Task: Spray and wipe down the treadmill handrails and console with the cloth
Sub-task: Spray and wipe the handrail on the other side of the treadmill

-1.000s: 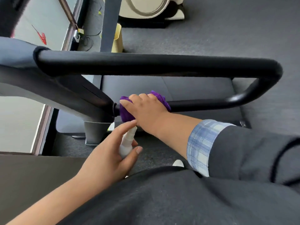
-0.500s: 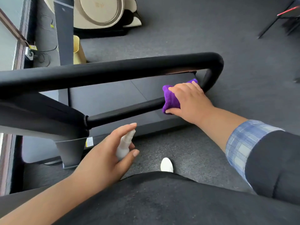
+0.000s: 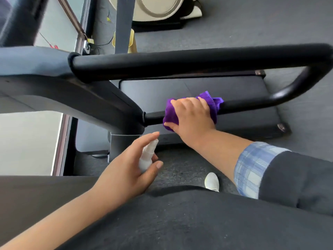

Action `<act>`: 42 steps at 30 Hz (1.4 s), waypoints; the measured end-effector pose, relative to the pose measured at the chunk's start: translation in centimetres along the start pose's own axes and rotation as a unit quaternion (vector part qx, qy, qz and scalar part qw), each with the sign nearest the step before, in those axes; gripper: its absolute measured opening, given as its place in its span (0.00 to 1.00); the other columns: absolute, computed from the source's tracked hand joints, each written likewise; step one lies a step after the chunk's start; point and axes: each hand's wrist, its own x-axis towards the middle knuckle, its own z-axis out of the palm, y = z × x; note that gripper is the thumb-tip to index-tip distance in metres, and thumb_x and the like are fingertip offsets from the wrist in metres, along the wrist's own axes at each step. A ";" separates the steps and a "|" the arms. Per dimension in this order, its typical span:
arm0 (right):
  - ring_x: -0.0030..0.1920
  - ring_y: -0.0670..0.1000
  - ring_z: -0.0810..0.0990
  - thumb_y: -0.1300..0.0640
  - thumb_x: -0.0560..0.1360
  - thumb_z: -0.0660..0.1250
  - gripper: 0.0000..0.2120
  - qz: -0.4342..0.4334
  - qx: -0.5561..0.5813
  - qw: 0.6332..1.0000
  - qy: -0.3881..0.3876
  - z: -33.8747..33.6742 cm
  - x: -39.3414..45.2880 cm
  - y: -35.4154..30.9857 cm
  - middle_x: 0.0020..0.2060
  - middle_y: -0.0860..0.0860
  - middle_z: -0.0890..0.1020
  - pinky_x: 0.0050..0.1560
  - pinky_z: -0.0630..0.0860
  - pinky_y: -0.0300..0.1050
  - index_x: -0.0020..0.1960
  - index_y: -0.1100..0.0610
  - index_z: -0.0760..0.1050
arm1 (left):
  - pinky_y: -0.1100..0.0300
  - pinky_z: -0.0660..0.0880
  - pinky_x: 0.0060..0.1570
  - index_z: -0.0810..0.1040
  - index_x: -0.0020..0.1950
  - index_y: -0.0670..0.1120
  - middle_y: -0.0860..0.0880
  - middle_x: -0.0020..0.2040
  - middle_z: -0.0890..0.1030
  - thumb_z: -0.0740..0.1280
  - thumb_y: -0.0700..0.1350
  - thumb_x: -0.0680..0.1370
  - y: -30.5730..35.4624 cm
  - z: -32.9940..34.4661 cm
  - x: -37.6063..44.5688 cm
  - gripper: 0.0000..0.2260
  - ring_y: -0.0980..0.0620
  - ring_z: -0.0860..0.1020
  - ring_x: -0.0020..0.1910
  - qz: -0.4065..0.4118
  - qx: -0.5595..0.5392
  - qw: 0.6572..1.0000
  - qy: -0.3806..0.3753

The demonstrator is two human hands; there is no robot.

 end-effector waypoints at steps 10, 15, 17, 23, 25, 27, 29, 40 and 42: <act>0.72 0.57 0.65 0.50 0.80 0.61 0.34 -0.128 -0.059 0.989 -0.038 1.6 1.0 -4.2 0.75 0.52 0.63 0.75 0.54 0.57 0.81 0.52 0.49 | 0.76 0.69 0.46 0.56 0.67 0.76 0.65 0.51 0.76 0.65 0.59 0.72 1.0 -0.3 0.1 0.28 0.64 0.78 0.48 -0.008 0.041 0.999 -0.002; 0.73 0.56 0.65 0.52 0.78 0.67 0.36 -0.119 -0.065 0.990 -0.025 1.4 -0.3 0.0 0.75 0.52 0.64 0.77 0.55 0.58 0.80 0.50 0.54 | 0.77 0.69 0.43 0.57 0.65 0.77 0.66 0.50 0.77 0.65 0.58 0.71 2.8 0.6 1.9 0.28 0.66 0.78 0.45 0.027 0.024 0.999 -0.007; 0.72 0.57 0.67 0.53 0.74 0.72 0.36 -0.114 -0.073 0.991 -0.006 1.0 -1.2 3.2 0.74 0.52 0.68 0.75 0.58 0.57 0.78 0.49 0.60 | 0.73 0.71 0.41 0.57 0.65 0.77 0.65 0.49 0.78 0.64 0.60 0.71 3.3 0.7 2.4 0.27 0.64 0.79 0.43 0.033 0.019 0.999 -0.008; 0.68 0.60 0.72 0.57 0.62 0.80 0.43 -0.069 -0.133 0.988 0.034 -1.4 -4.4 13.6 0.69 0.54 0.73 0.73 0.64 0.60 0.74 0.52 0.66 | 0.73 0.72 0.38 0.59 0.67 0.75 0.62 0.49 0.79 0.65 0.59 0.71 3.8 0.9 3.4 0.28 0.63 0.79 0.38 0.057 0.010 0.998 -0.016; 0.67 0.61 0.73 0.58 0.59 0.82 0.45 -0.040 -0.140 0.989 0.029 -2.4 -5.1 15.8 0.68 0.55 0.74 0.72 0.65 0.61 0.73 0.54 0.67 | 0.72 0.72 0.38 0.59 0.67 0.74 0.62 0.49 0.79 0.66 0.59 0.71 3.7 1.0 3.5 0.27 0.63 0.79 0.39 0.061 0.008 0.998 -0.012; 0.67 0.62 0.73 0.60 0.58 0.83 0.46 -0.017 -0.155 0.987 0.031 -3.4 -5.7 17.6 0.68 0.57 0.75 0.72 0.65 0.62 0.72 0.55 0.68 | 0.72 0.72 0.38 0.59 0.68 0.72 0.62 0.49 0.79 0.68 0.58 0.74 3.4 1.0 3.4 0.27 0.62 0.79 0.39 0.066 0.013 0.998 -0.009; 0.67 0.63 0.73 0.62 0.58 0.82 0.46 -0.014 -0.177 0.984 0.028 -4.0 -6.2 18.9 0.67 0.58 0.75 0.72 0.65 0.62 0.72 0.56 0.67 | 0.73 0.72 0.37 0.60 0.69 0.71 0.62 0.49 0.78 0.69 0.56 0.75 3.1 0.8 3.2 0.27 0.62 0.79 0.39 0.067 0.013 0.998 -0.009; 0.68 0.59 0.73 0.53 0.65 0.81 0.38 0.052 -0.096 0.993 0.036 -2.1 -4.3 12.9 0.65 0.54 0.77 0.71 0.65 0.61 0.70 0.55 0.69 | 0.65 0.71 0.40 0.59 0.67 0.73 0.62 0.48 0.79 0.64 0.60 0.71 0.5 -1.9 0.5 0.27 0.60 0.79 0.43 -0.003 0.020 1.000 0.018; 0.69 0.58 0.73 0.53 0.65 0.81 0.38 0.026 -0.081 0.996 0.021 -1.9 -3.6 10.2 0.65 0.54 0.77 0.72 0.65 0.60 0.71 0.55 0.69 | 0.66 0.71 0.41 0.58 0.66 0.75 0.63 0.48 0.79 0.65 0.59 0.72 0.3 -2.2 0.2 0.27 0.59 0.79 0.44 -0.008 0.022 1.000 0.015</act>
